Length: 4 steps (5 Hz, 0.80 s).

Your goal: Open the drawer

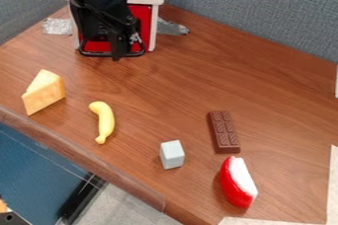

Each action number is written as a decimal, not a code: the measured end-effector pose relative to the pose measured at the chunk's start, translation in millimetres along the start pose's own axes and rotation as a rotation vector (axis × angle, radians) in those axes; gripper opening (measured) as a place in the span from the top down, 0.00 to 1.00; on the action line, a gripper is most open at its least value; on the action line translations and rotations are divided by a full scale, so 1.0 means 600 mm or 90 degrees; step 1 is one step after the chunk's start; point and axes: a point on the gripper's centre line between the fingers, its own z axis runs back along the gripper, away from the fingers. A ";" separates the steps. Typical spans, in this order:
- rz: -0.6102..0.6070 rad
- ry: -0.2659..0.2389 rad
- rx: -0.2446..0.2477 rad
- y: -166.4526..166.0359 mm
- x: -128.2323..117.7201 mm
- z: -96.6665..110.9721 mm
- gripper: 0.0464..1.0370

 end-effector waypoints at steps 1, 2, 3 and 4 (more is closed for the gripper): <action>-0.154 0.015 -0.055 0.027 0.005 -0.035 0.04; -0.305 0.017 -0.075 0.034 0.010 -0.065 0.04; -0.371 -0.013 -0.047 0.039 0.023 -0.072 0.04; -0.437 -0.057 -0.046 0.031 0.031 -0.079 0.04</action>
